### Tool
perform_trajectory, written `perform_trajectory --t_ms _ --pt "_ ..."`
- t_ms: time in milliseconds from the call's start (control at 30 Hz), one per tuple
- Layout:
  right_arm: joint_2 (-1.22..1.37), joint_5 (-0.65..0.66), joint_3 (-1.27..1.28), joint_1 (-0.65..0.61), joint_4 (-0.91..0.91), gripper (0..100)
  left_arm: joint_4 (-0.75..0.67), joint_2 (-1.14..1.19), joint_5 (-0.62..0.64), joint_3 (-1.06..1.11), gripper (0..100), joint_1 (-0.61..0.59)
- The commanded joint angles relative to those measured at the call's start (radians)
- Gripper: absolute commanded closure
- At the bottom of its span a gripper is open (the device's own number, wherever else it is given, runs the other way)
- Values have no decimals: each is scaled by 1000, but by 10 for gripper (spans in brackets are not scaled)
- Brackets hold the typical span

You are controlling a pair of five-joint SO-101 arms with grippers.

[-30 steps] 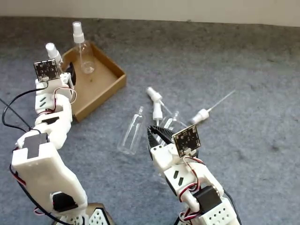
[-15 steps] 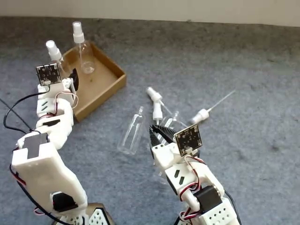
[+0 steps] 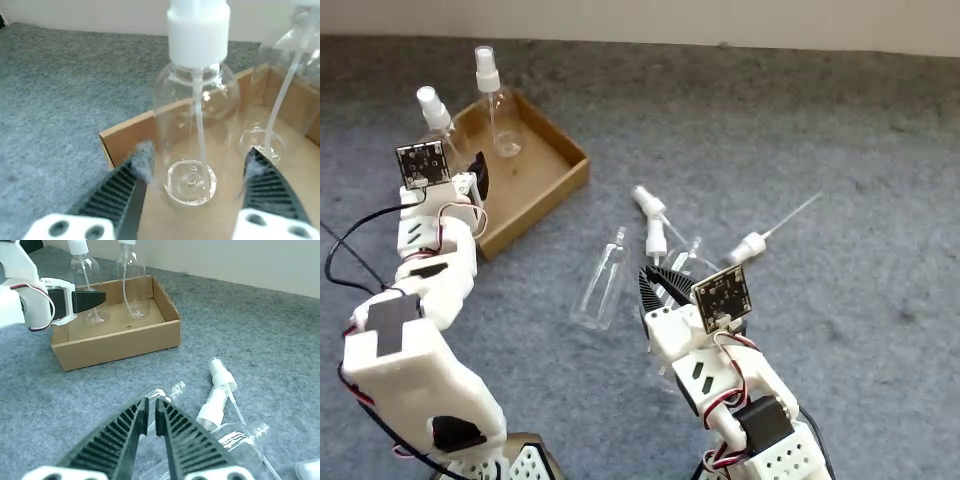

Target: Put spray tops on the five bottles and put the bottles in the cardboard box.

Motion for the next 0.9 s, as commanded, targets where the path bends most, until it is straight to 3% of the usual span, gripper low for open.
perform_trajectory --t_ms 0,567,867 --pt "-2 -5 168 13 5 971 6 -159 3 56 747 -8" --pt "-10 -9 168 90 2 971 933 -676 3 70 747 -13" --pt "-12 -6 168 266 -58 971 1405 -1029 -14 64 747 35"
